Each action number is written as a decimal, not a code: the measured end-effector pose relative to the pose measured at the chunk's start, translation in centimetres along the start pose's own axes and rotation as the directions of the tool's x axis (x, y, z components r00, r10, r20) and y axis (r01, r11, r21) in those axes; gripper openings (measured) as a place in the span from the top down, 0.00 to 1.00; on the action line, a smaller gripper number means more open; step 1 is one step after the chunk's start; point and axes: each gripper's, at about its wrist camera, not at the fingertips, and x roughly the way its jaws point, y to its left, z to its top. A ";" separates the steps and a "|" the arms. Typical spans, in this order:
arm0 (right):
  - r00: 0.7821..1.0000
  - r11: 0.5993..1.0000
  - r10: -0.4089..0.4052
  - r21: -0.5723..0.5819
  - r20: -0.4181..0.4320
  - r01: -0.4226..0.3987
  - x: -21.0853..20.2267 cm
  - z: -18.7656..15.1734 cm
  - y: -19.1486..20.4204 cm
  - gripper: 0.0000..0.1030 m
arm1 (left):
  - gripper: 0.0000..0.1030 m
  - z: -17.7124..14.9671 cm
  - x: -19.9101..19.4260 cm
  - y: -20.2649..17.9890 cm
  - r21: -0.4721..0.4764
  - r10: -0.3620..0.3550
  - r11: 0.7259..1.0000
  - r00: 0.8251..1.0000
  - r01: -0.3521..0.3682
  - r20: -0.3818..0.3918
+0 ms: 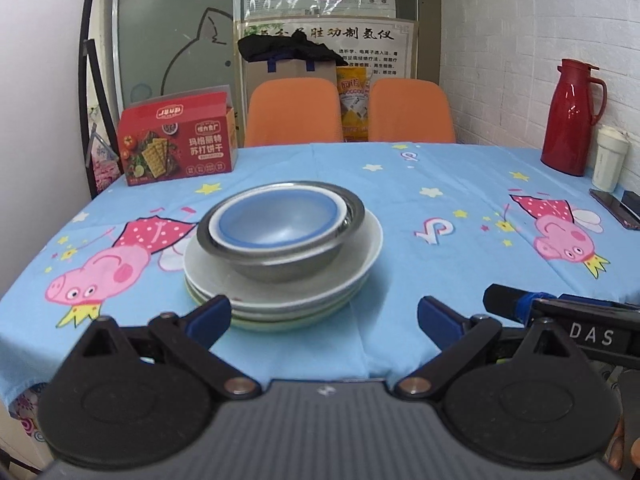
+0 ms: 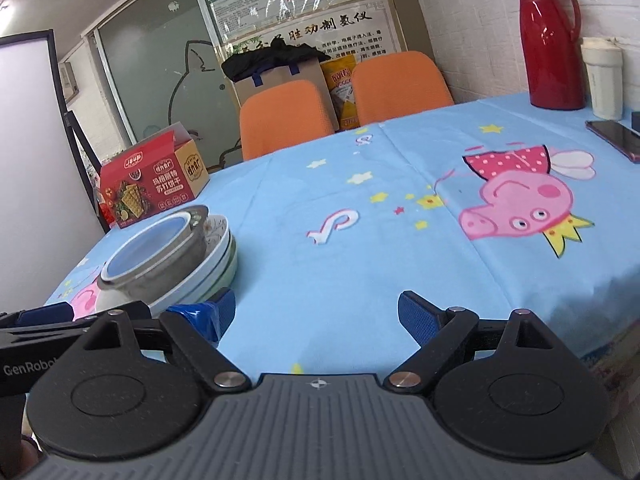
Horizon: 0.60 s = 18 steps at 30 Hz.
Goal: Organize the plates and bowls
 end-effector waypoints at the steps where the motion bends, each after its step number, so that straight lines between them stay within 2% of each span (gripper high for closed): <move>1: 1.000 1.000 0.001 0.004 -0.009 -0.001 -0.2 -0.5 -0.2 0.26 | 0.05 -0.5 -0.3 0.0 -0.001 -0.005 1.000 1.000 0.005 -0.006; 6: 0.997 0.997 0.048 0.060 -0.061 -0.045 -1.5 -2.9 -1.2 0.26 | 0.05 -3.2 -1.4 0.3 -0.046 -0.073 0.996 0.996 0.070 -0.060; 13: 0.999 0.998 0.048 0.032 -0.022 -0.048 -3.7 -3.8 -0.5 0.26 | 0.05 -4.0 -2.8 1.3 -0.098 -0.112 0.989 0.993 0.109 -0.027; 18: 0.999 0.999 0.042 -0.003 -0.012 -0.042 -3.8 -4.0 0.1 0.26 | 0.05 -4.0 -2.6 1.4 -0.095 -0.032 0.995 0.999 0.030 -0.020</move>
